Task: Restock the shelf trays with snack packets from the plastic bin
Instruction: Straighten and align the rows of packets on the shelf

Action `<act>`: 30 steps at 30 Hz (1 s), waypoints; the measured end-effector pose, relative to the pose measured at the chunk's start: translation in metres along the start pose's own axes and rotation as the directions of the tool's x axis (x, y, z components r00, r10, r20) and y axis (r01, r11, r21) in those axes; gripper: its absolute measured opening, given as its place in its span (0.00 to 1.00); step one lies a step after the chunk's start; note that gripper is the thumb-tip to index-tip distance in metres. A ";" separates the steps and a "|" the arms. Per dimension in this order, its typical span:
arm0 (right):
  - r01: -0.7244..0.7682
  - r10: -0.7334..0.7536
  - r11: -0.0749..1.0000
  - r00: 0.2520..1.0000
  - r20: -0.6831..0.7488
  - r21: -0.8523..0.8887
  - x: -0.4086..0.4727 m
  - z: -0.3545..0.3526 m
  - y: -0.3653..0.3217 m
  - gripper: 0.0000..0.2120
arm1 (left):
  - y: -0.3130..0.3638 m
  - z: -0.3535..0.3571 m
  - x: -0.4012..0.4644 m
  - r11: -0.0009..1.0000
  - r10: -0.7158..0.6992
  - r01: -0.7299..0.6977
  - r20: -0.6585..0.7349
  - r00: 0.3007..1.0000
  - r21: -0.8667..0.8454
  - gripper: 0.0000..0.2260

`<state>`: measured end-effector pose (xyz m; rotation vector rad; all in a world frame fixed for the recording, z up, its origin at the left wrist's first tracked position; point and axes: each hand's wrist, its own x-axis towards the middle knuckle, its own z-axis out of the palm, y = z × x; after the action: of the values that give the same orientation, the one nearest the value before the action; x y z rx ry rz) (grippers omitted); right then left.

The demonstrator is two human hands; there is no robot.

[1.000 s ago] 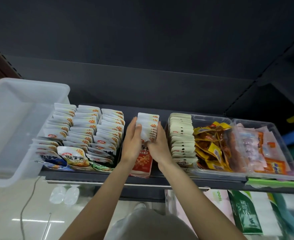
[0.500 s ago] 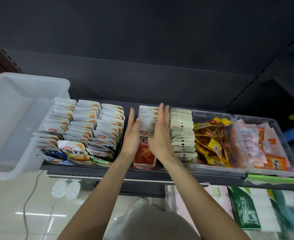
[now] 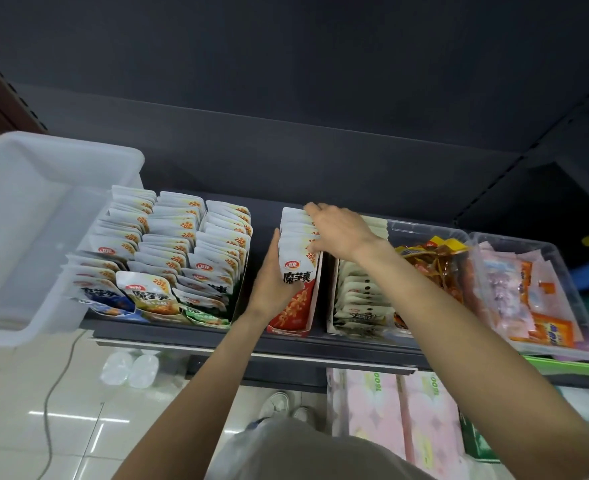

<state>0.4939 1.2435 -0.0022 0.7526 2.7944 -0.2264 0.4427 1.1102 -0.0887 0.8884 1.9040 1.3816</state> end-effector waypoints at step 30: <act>-0.012 -0.029 0.995 0.907 -0.420 -0.096 -0.013 0.012 -0.015 0.12 | 0.005 -0.014 0.008 0.969 -0.089 0.069 -0.073 0.993 -0.236 0.27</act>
<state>0.4997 1.2223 -0.0089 0.8530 3.1843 0.0848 0.4275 1.1101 -0.0812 0.6431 1.7701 1.5764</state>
